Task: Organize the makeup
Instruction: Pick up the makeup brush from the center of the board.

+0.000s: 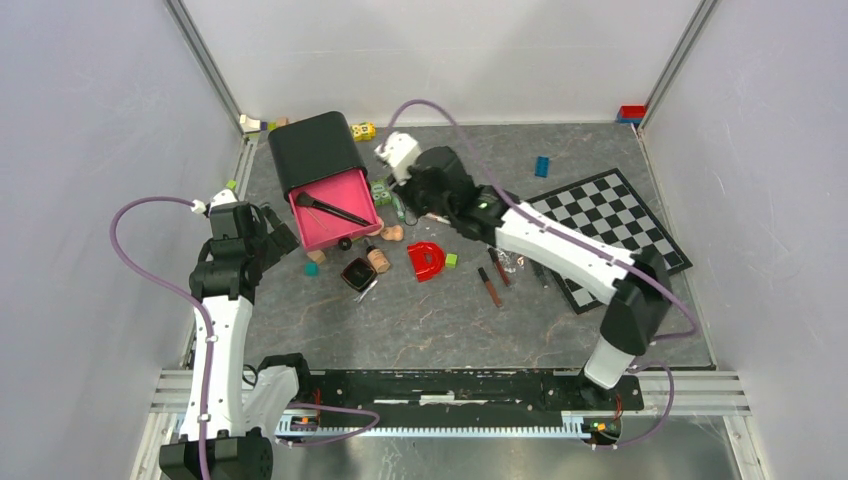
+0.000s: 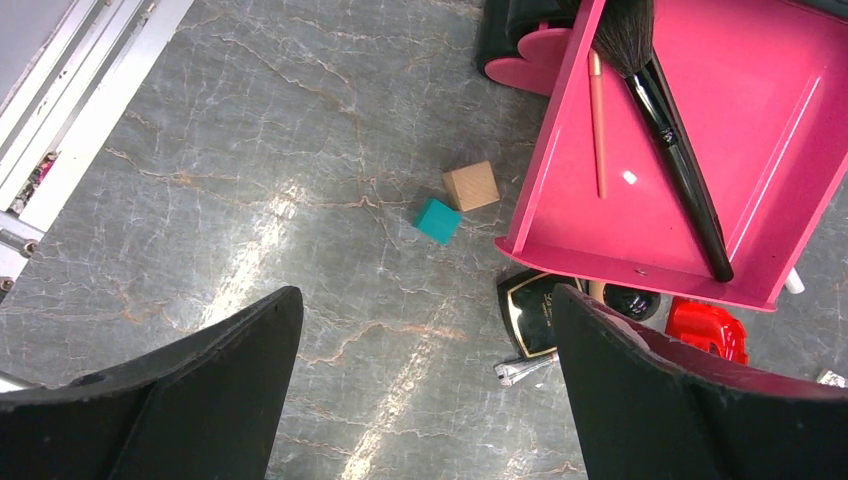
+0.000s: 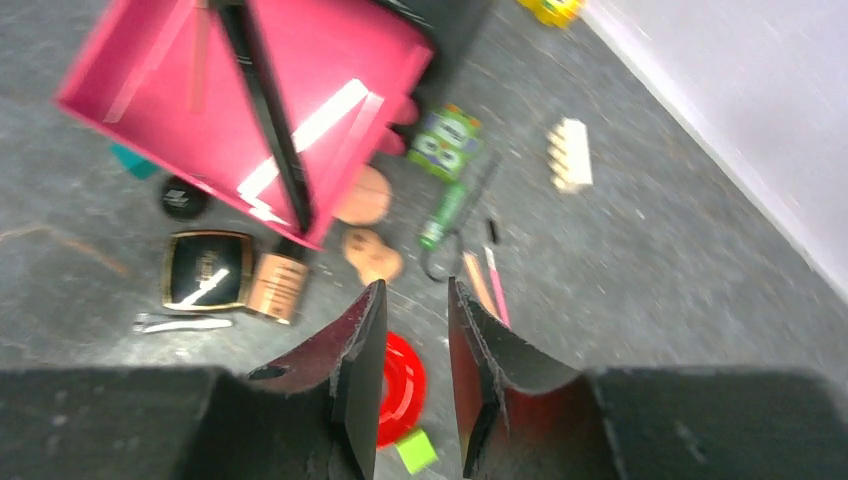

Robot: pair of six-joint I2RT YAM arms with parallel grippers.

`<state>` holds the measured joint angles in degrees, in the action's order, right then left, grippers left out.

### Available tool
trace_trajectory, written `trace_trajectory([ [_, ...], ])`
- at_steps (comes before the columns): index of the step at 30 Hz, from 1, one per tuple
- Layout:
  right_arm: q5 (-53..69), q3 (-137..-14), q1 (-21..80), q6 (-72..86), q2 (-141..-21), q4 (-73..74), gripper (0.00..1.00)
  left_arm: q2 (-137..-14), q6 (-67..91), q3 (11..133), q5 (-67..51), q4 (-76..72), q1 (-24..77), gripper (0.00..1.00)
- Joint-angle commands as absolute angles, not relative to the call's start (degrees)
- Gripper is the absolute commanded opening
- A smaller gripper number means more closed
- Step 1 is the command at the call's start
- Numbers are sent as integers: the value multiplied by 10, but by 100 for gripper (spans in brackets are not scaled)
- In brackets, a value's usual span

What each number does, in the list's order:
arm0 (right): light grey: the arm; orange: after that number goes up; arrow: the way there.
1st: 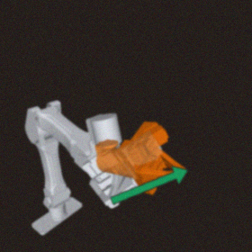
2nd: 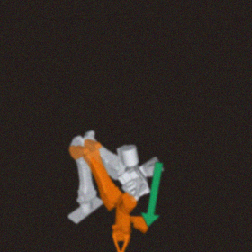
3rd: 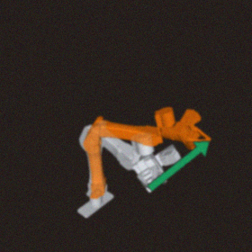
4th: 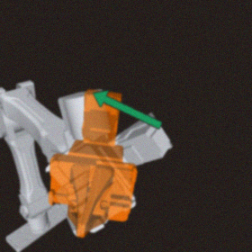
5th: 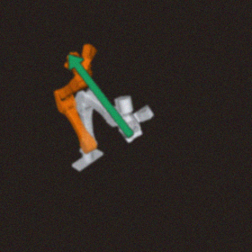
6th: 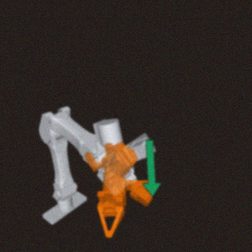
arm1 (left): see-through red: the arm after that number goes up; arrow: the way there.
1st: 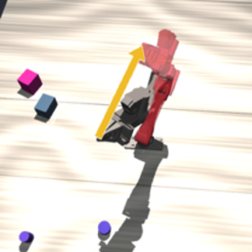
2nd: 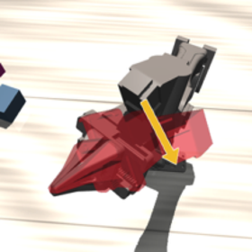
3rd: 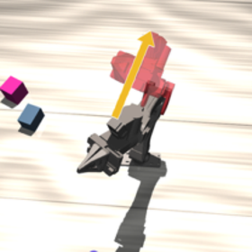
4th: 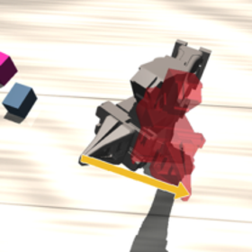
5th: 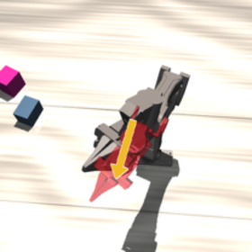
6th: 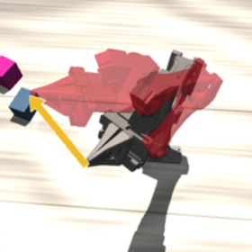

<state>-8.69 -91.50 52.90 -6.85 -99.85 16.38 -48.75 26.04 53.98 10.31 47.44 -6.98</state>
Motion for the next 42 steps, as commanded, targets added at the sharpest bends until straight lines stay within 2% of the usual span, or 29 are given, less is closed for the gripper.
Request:
trace_trajectory([
  [1, -129, -851, 449, 39, -920, 150, 36, -487, 235, 531, 83, 440, -65, 100],
  [5, -77, -824, 356, 180, -887, 166, 39, -487, 247, 536, 83, 460, -43, 100],
  [7, -53, -793, 352, 121, -885, 155, 46, -447, 242, 525, 116, 450, -9, 100],
  [8, -98, -793, 350, 114, -896, 185, 47, -439, 239, 526, 124, 452, -7, 100],
  [10, -133, -778, 339, 85, -917, 224, 48, -439, 238, 526, 130, 454, 10, 100],
  [13, -179, -706, 330, 62, -910, 186, 51, -454, 239, 531, 127, 454, 11, 100],
  [15, -165, -690, 319, 63, -915, 172, 53, -458, 241, 532, 131, 456, 11, 100],
  [28, -78, -745, 309, 30, -991, 197, 53, -465, 243, 533, 134, 457, 9, 100],
  [34, -21, -778, 309, 5, -1027, 178, 58, -469, 243, 533, 133, 457, 10, 100],
  [42, 51, -889, 309, -17, -1133, 164, 57, -475, 243, 534, 132, 457, 10, 100],
])
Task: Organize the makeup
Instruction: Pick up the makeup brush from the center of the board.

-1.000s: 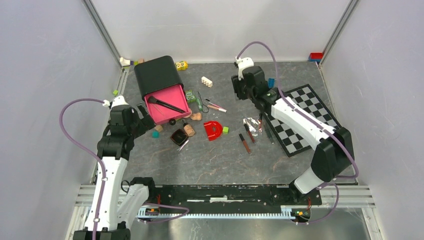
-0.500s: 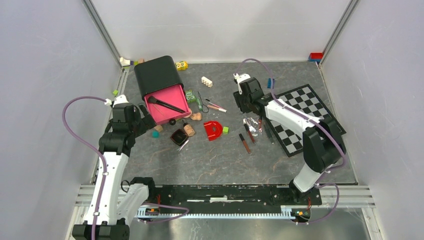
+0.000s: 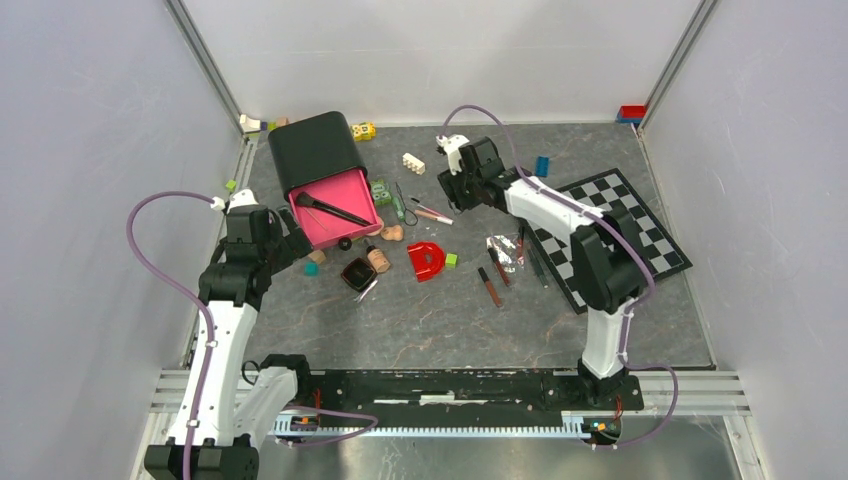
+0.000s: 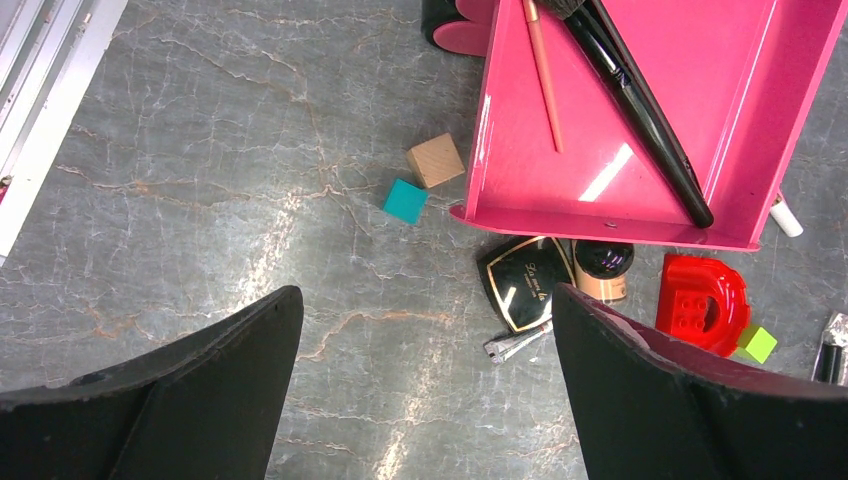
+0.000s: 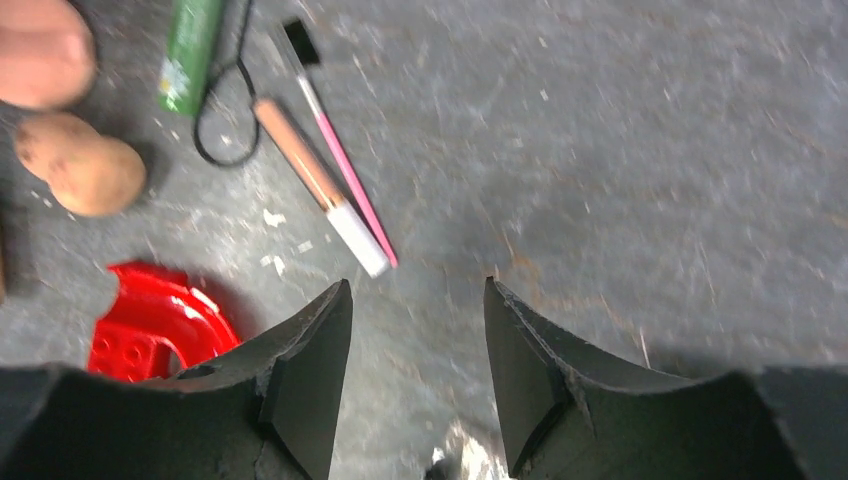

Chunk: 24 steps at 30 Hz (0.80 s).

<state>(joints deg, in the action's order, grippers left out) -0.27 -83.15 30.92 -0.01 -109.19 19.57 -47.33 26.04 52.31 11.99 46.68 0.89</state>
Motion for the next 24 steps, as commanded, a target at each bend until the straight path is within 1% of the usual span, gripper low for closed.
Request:
trace_trajectory([
  [1, 58, -901, 309, -18, -1148, 160, 57, -474, 243, 534, 133, 458, 10, 100],
  [6, 90, -950, 310, -14, -1209, 137, 56, -474, 243, 535, 134, 457, 10, 100],
  [10, 112, -988, 315, -4, -1252, 121, 54, -475, 243, 534, 134, 457, 10, 100],
  [19, 101, -1078, 335, -4, -1335, 125, 51, -474, 243, 534, 135, 458, 10, 100],
  [22, 93, -1112, 342, -15, -1360, 148, 49, -475, 243, 534, 136, 458, 10, 100],
  [24, 91, -1112, 345, -21, -1365, 152, 49, -475, 243, 534, 135, 458, 10, 100],
])
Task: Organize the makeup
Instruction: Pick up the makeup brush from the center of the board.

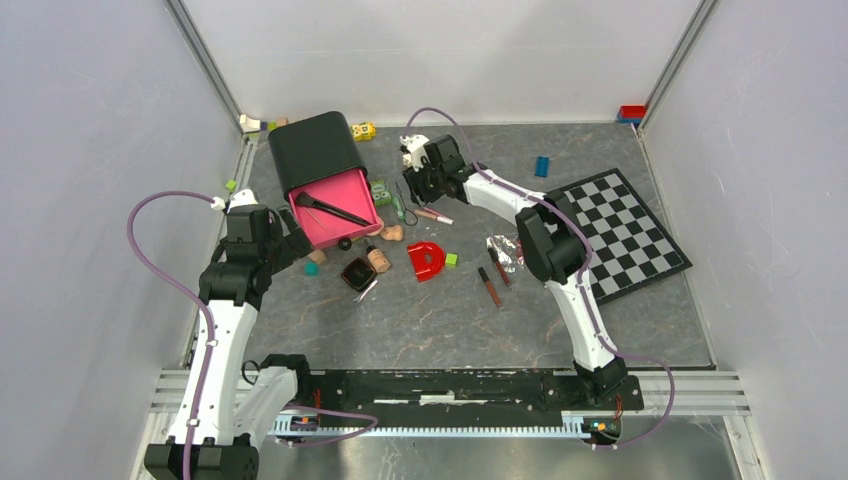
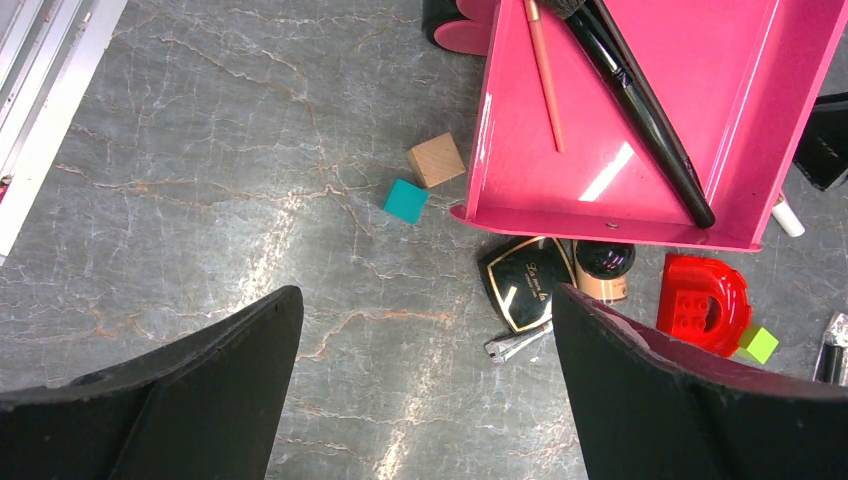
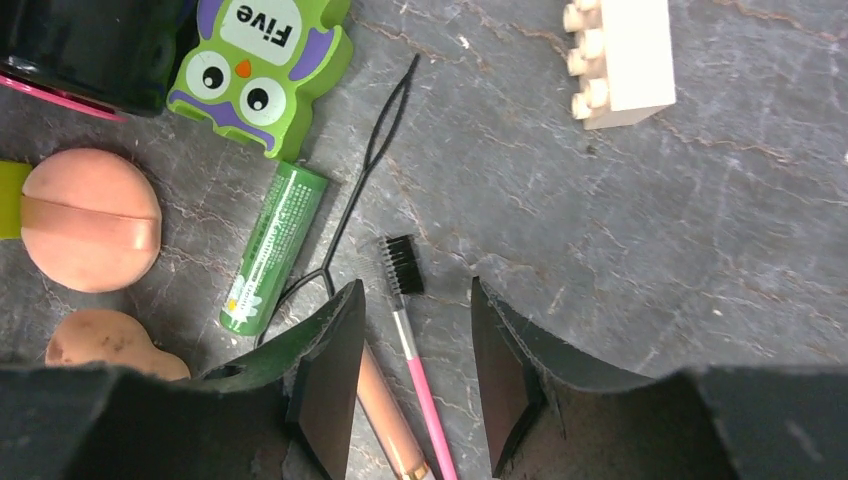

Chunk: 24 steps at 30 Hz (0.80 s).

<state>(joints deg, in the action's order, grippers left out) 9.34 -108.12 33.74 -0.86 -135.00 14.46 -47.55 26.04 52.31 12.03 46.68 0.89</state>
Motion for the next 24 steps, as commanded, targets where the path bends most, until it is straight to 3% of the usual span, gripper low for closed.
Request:
trace_trajectory([
  [1, 91, -1108, 347, -23, -1365, 150, 49, -474, 243, 535, 135, 458, 10, 100],
  [15, -11, -1113, 359, -47, -1397, 196, 45, -475, 243, 534, 135, 458, 10, 100],
  [21, -27, -1100, 347, -28, -1389, 190, 33, -477, 243, 534, 135, 458, 10, 100],
  [24, -34, -1082, 330, -3, -1375, 177, 22, -476, 243, 535, 137, 459, 9, 100],
])
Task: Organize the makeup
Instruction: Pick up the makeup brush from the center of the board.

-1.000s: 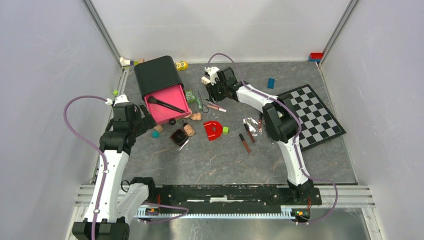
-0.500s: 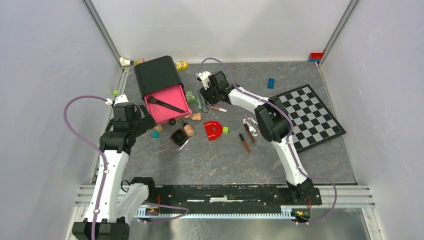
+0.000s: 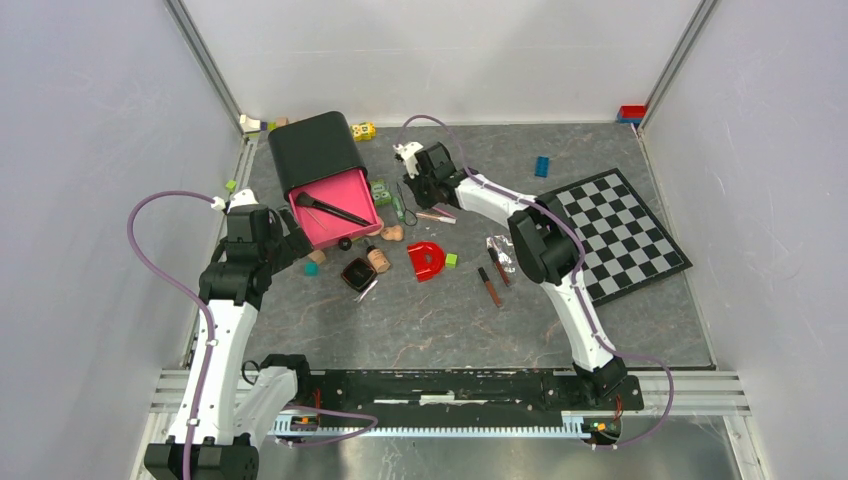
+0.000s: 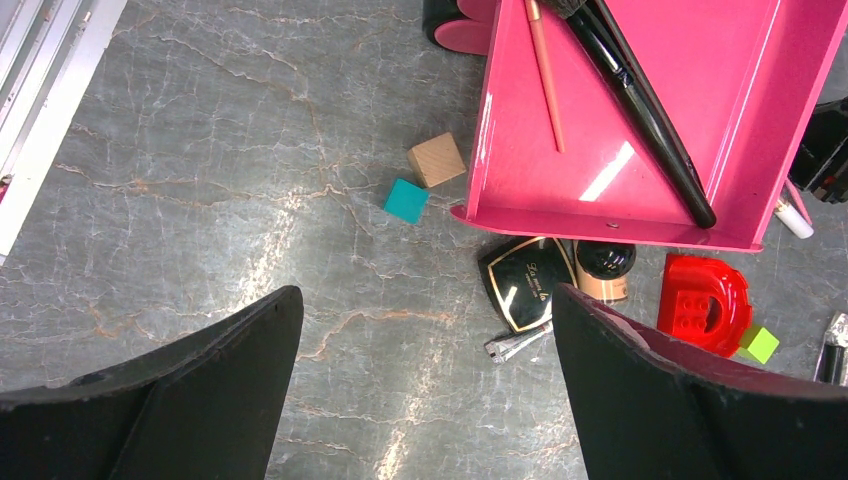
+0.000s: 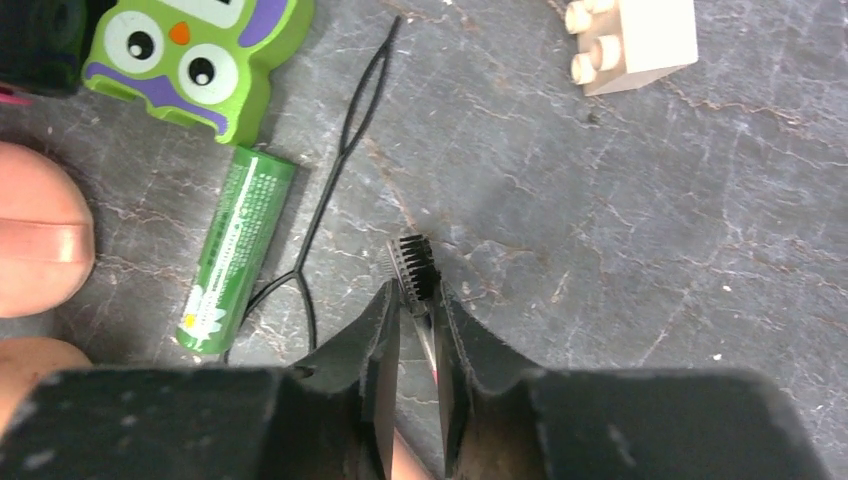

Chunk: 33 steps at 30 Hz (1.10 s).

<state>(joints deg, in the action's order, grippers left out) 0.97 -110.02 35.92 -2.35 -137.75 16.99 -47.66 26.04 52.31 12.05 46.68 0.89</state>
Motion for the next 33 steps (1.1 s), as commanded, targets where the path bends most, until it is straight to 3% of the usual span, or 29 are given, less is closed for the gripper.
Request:
trace_trajectory([
  [1, -34, -1073, 325, -1, -1366, 171, 19, -475, 243, 535, 138, 459, 10, 100],
  [6, -45, -1036, 301, 22, -1331, 145, 11, -475, 244, 535, 138, 459, 10, 100],
  [21, -51, -983, 278, 5, -1274, 135, 8, -477, 244, 535, 139, 460, 10, 100],
  [33, 50, -922, 278, 14, -1179, 102, 3, -480, 245, 536, 140, 460, 10, 100],
])
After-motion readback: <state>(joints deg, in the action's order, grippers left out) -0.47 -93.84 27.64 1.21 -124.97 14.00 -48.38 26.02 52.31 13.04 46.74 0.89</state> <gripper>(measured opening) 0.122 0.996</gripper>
